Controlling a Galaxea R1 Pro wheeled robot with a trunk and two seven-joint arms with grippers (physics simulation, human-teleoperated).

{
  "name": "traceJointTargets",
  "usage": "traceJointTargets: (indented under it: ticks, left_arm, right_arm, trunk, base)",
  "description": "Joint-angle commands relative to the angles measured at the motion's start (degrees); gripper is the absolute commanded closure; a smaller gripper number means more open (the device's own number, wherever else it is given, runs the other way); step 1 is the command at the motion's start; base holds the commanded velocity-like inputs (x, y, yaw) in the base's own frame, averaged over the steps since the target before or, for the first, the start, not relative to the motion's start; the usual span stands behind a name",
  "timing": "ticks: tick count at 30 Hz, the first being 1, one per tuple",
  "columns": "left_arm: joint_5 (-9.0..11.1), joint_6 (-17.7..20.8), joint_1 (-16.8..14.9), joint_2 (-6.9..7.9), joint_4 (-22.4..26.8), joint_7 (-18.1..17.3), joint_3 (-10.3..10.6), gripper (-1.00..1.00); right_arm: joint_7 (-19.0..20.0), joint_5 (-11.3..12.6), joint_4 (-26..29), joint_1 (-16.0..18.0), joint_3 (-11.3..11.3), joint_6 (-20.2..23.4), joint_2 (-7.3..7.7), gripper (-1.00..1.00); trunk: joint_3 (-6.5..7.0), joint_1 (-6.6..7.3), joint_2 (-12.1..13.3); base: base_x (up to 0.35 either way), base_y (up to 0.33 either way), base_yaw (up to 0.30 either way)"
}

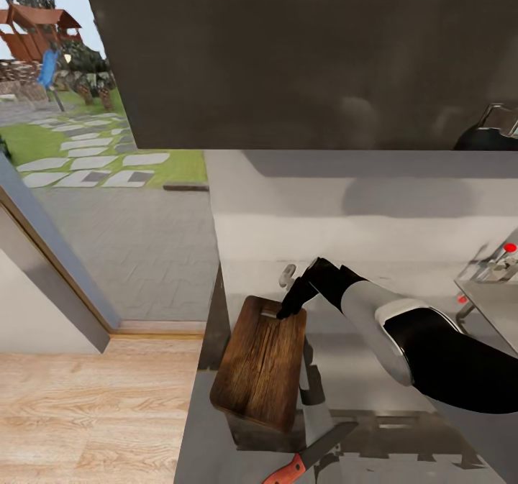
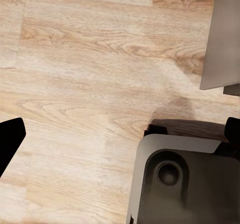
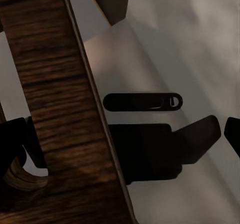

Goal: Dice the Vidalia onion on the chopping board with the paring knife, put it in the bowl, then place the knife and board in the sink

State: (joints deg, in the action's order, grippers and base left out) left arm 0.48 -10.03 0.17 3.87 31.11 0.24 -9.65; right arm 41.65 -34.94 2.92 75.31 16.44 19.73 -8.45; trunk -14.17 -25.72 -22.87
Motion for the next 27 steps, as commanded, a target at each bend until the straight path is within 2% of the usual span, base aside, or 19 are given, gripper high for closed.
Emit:
traceJointTargets:
  ticks: [1, 12, 13, 27]
  left_arm:
    - [0.0, -0.1, 0.0, -0.01, 0.1, 0.0, 0.0, -1.0]
    - [0.0, -0.1, 0.0, -0.01, 0.0, 0.0, 0.0, -1.0]
    - [0.0, -0.1, 0.0, -0.01, 0.0, 0.0, 0.0, -1.0]
    - [0.0, -0.1, 0.0, -0.01, 0.0, 0.0, 0.0, -1.0]
  right_arm:
    - [-0.1, 0.1, 0.1, -0.4, 1.1, 0.1, 0.01, -1.0]
    - [0.1, 0.2, 0.1, -0.4, 1.1, 0.2, 0.0, -1.0]
    - [0.1, 0.2, 0.1, -0.4, 1.1, 0.2, 0.01, 1.0]
    - [0.1, 0.2, 0.1, -0.4, 1.1, 0.3, 0.01, 1.0]
  trunk:
    - [-0.12, -0.06, 0.0]
    - [-0.12, -0.06, 0.0]
    - [-0.12, -0.06, 0.0]
    - [-0.12, -0.06, 0.0]
  base:
    - [0.0, 0.0, 0.0]
    - [0.0, 0.0, 0.0]
    - [0.0, 0.0, 0.0]
    - [0.0, 0.0, 0.0]
